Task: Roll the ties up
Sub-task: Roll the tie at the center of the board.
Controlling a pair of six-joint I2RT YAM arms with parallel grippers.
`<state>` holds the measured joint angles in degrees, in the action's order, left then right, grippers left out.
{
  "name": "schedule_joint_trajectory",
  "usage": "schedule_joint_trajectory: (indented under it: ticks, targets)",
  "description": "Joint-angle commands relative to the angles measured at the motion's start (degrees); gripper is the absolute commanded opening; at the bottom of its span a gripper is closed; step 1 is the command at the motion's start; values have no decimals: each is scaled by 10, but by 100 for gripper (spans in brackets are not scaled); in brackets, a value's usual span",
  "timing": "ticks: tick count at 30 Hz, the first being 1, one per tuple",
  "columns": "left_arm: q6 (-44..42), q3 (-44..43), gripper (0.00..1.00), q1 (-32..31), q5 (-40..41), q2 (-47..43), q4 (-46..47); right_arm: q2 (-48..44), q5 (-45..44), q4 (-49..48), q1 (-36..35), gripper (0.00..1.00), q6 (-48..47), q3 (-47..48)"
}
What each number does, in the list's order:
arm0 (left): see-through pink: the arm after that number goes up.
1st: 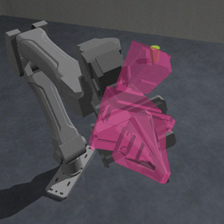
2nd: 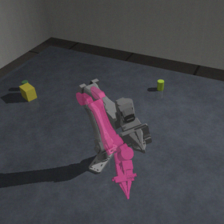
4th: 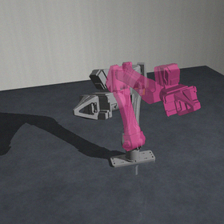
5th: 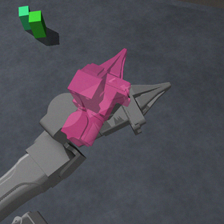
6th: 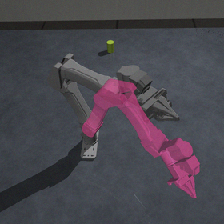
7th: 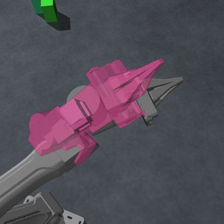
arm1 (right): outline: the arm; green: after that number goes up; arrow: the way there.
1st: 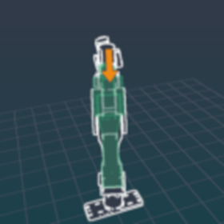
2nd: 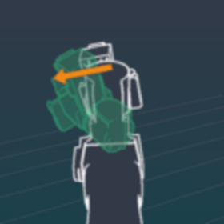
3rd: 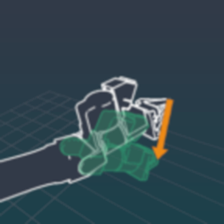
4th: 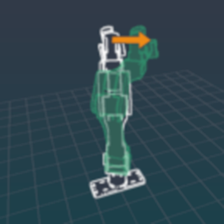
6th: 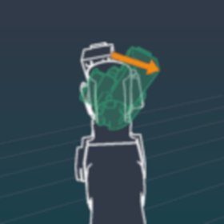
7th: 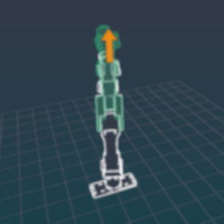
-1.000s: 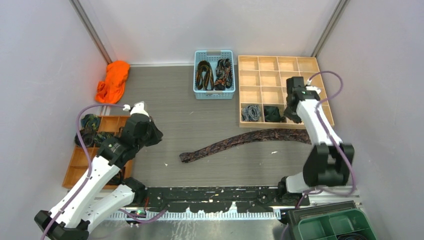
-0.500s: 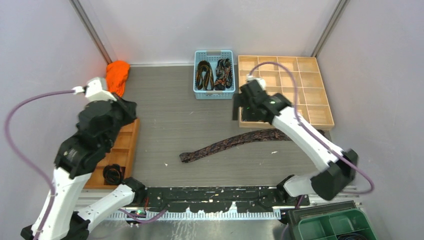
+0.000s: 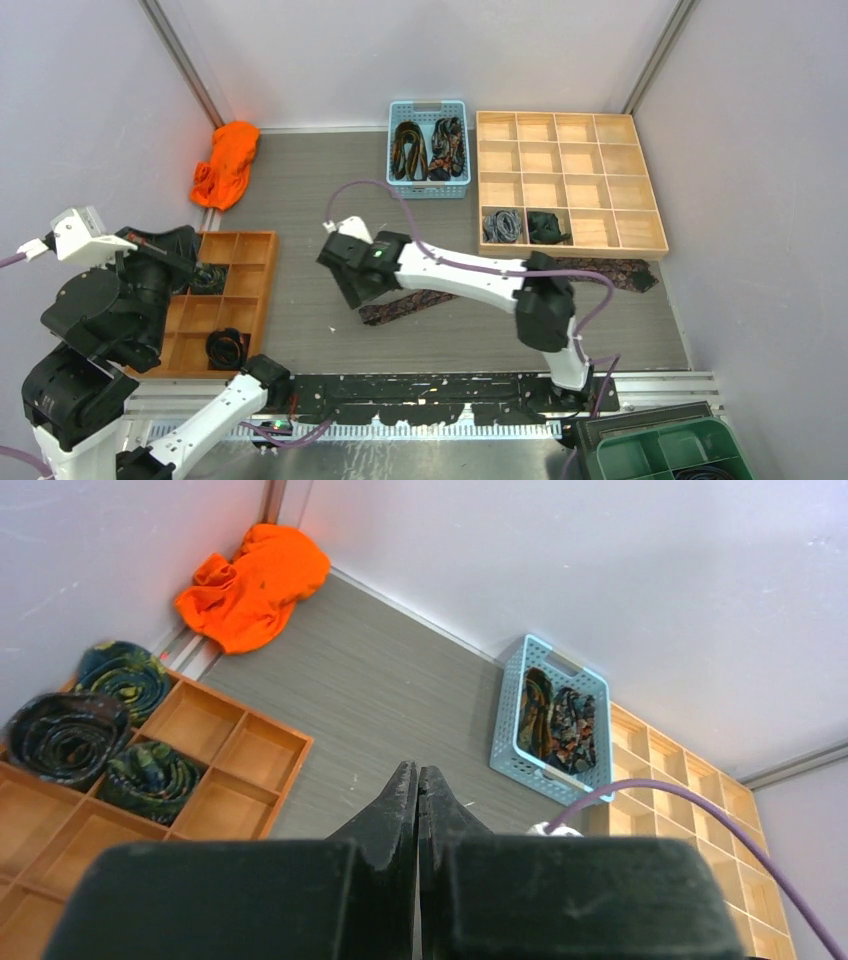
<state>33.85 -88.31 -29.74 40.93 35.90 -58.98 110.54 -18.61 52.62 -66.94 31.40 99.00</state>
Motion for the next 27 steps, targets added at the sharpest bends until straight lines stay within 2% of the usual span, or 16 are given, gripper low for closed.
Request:
schedule_joint_trajectory:
  ticks: [1,4,9,21,25,27]
  targets:
    - [0,22,0,2,23,-13,-30,90,-55,62,-32,75,10,108]
    - [-2,29,0,3,22,-17,-32,139,-61,85,-41,70,9,155]
    - [-9,36,0,2,25,-26,-28,176,-61,84,-41,66,6,177]
    - [-19,46,1,2,48,-38,-28,207,1,94,-41,36,18,180]
    - [-22,44,1,2,53,-38,-30,211,24,90,-41,31,22,179]
    - [-25,42,1,2,56,-40,-30,210,37,80,-41,23,22,175]
